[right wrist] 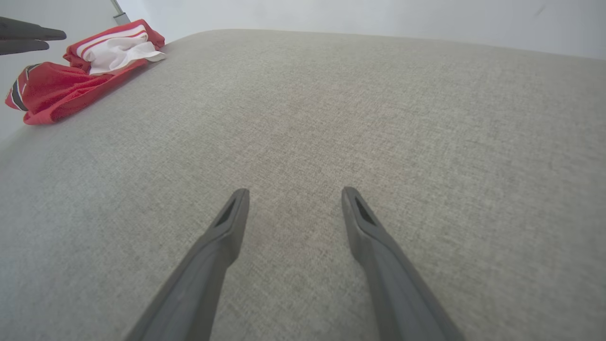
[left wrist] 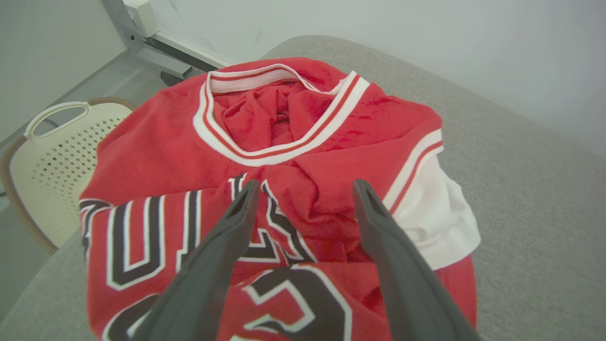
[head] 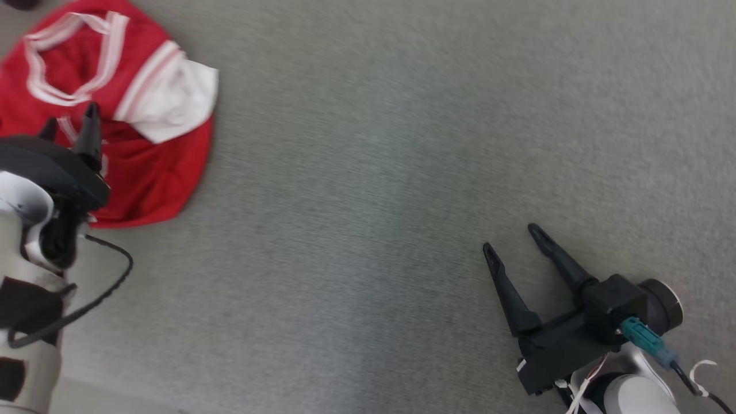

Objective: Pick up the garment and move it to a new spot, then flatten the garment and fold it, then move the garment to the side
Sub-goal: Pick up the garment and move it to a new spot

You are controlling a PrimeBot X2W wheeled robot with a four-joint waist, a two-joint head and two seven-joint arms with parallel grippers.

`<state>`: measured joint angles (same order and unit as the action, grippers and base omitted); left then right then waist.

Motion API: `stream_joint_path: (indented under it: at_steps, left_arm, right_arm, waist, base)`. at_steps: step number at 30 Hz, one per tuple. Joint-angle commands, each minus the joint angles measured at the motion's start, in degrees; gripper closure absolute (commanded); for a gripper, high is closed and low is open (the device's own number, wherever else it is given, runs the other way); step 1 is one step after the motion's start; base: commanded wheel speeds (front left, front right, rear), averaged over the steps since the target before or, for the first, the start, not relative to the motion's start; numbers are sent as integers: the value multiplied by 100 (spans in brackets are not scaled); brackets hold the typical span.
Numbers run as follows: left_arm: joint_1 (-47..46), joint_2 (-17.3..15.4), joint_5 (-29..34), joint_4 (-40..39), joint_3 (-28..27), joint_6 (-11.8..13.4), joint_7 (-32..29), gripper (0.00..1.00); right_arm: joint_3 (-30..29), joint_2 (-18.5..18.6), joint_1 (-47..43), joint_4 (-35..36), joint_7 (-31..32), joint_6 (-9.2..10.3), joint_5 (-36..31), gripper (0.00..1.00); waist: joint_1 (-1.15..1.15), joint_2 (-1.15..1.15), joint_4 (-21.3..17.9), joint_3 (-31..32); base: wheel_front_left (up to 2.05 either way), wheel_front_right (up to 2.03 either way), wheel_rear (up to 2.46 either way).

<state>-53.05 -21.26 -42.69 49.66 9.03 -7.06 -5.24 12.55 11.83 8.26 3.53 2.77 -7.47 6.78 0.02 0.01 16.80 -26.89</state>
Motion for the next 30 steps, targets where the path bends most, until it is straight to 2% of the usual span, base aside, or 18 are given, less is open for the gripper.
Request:
stream_joint_path:
  at_steps: [1, 8, 14, 15, 16, 17, 23, 30]
  left_arm:
    - [-158, -64, 54, 51, 49, -3, -32, 0]
    - [-374, -66, -27, 447, 83, -26, -30, 0]
    - [-348, -6, -172, 946, 17, 74, -119, 0]
    - [-340, -1, -148, 995, 35, 65, -126, 4]
    - [-332, -11, -120, 1010, 57, 60, -77, 86]
    - [-333, -40, -102, 1012, 64, 51, -24, 100]
    - [-322, -277, -51, 1054, 67, 55, 190, 100]
    - [-230, -698, 18, 906, 135, 4, 167, 100]
  right_arm:
    - [-35, -31, 7, 87, -4, -2, -37, 0]
    - [2, -51, 30, 414, 52, 6, -91, 0]
    - [24, -43, 33, 386, 30, 7, -85, 0]
    - [26, -54, 22, 357, 14, 7, -80, 0]
    - [37, -63, 11, 337, 6, 7, -73, 0]
    - [56, -72, 22, 316, -14, 7, -59, 0]
    - [203, -162, 137, 141, -162, 6, 14, 0]
    - [404, -404, 172, -426, -516, 4, 169, 0]
  waist:
    - [-2, -1, -699, -738]
    - [-2, -1, -888, -878]
    - [-2, -1, -979, -780]
    - [-2, -1, -987, -739]
    - [-2, -1, -994, -701]
    - [-2, -1, -1003, -647]
    - [-2, -1, -1071, -259]
    - [-2, -1, -1333, 748]
  base:
    - [0, 0, 0]
    - [0, 0, 0]
    - [0, 0, 0]
    - [0, 0, 0]
    - [0, 0, 0]
    - [0, 0, 0]
    - [0, 0, 0]
    - [0, 0, 0]
